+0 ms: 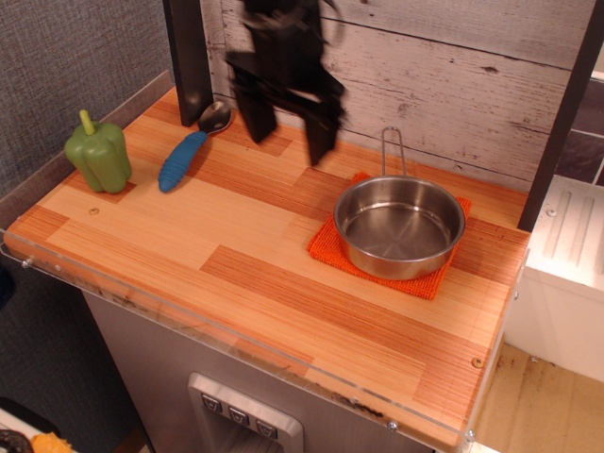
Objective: Move the pot to the front left of the counter
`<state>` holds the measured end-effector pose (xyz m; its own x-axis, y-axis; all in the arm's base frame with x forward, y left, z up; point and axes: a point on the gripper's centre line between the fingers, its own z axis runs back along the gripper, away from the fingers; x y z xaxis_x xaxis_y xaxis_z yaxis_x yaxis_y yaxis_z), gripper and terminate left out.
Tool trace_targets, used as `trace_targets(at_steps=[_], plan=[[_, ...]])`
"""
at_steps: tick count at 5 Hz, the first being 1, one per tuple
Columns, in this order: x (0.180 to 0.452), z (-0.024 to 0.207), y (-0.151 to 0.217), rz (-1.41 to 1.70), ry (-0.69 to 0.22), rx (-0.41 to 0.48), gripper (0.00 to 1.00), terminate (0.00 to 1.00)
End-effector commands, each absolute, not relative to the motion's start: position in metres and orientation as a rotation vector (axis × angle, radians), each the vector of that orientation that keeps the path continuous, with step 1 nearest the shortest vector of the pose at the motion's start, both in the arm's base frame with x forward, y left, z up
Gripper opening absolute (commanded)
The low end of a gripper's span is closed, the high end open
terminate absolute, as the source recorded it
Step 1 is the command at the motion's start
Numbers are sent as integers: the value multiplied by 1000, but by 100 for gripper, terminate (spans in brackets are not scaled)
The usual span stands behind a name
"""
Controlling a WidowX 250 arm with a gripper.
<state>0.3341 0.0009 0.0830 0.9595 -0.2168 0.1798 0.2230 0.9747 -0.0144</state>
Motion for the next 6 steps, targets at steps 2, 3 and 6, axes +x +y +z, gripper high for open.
trace_targets(at_steps=[2, 3, 6], plan=[[345, 50, -27, -246, -127, 4, 100, 0], [346, 44, -26, -239, -121, 8, 100, 0], [343, 44, -29, -251, -126, -16, 0, 0]])
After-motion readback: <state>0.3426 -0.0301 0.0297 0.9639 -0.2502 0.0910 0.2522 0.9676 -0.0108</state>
